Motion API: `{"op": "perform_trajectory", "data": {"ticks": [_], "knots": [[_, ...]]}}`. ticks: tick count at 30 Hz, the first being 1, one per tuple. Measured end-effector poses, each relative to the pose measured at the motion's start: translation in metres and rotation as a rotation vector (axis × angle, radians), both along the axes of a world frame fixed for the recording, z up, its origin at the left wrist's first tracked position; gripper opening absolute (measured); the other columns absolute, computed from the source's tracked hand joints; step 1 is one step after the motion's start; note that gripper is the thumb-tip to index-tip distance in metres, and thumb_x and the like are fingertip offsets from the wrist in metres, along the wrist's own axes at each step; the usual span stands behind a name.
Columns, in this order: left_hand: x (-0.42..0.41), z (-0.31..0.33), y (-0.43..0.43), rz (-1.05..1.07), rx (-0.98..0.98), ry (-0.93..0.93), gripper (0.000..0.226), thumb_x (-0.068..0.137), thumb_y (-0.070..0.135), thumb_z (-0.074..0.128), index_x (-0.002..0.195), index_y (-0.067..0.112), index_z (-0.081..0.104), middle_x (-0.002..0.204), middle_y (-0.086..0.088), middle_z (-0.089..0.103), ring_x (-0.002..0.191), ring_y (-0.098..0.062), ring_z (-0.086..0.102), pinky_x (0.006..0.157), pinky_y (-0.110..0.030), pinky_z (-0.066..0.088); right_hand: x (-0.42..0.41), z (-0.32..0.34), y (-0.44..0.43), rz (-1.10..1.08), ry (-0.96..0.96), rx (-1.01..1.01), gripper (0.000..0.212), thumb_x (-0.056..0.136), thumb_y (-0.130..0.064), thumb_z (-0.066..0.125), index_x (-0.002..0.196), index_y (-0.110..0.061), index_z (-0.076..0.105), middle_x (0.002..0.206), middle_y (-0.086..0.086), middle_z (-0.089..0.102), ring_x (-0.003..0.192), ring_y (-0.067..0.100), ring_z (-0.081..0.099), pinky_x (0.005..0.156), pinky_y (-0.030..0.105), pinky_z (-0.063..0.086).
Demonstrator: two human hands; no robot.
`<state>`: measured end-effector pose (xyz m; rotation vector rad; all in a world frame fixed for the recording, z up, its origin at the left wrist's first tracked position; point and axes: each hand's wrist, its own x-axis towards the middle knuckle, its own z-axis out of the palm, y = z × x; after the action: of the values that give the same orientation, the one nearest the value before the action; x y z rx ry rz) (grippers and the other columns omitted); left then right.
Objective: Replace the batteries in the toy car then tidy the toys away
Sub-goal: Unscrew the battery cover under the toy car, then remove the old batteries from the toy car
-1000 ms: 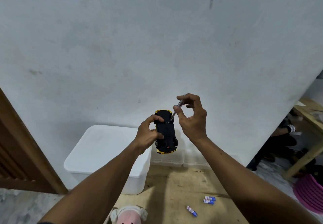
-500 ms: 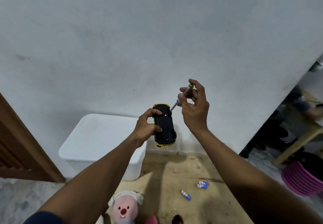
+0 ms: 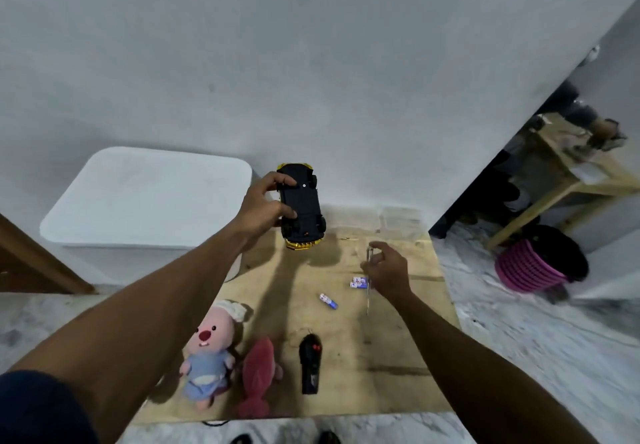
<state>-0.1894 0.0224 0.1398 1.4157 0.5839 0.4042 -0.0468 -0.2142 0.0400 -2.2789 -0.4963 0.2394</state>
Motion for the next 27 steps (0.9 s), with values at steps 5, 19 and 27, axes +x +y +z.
{"op": "perform_trajectory", "data": {"ticks": [5,19,27], "knots": [[0.005,-0.021,-0.013,0.0,-0.025,0.047,0.054,0.071,-0.024,0.062,0.099,0.022,0.064,0.129,-0.008,0.056,0.093,-0.017,0.06,0.057,-0.026,0.058,-0.02,-0.071,-0.037,0.083,0.204,-0.318,0.044,0.071,-0.002,0.072,0.113,-0.011,0.07,0.077,0.009,0.072,0.074,0.02,0.069,0.081,0.022,0.053],[0.008,-0.045,-0.03,-0.051,-0.057,0.13,0.054,0.071,-0.024,0.062,0.106,0.018,0.064,0.12,-0.002,0.056,0.096,-0.021,0.06,0.054,-0.024,0.055,-0.021,-0.084,-0.027,0.003,0.096,-0.286,0.04,0.077,-0.018,0.078,0.117,-0.017,0.068,0.099,0.005,0.073,0.08,0.016,0.065,0.079,0.023,0.049],[0.018,-0.021,-0.029,-0.109,-0.037,0.101,0.06,0.071,-0.023,0.062,0.112,0.022,0.063,0.118,0.0,0.058,0.096,-0.022,0.062,0.058,-0.029,0.058,0.009,0.046,0.055,0.146,-0.18,0.304,0.019,0.085,-0.008,0.07,0.1,-0.019,0.073,0.084,-0.008,0.067,0.076,0.011,0.061,0.073,0.024,0.052]]}}
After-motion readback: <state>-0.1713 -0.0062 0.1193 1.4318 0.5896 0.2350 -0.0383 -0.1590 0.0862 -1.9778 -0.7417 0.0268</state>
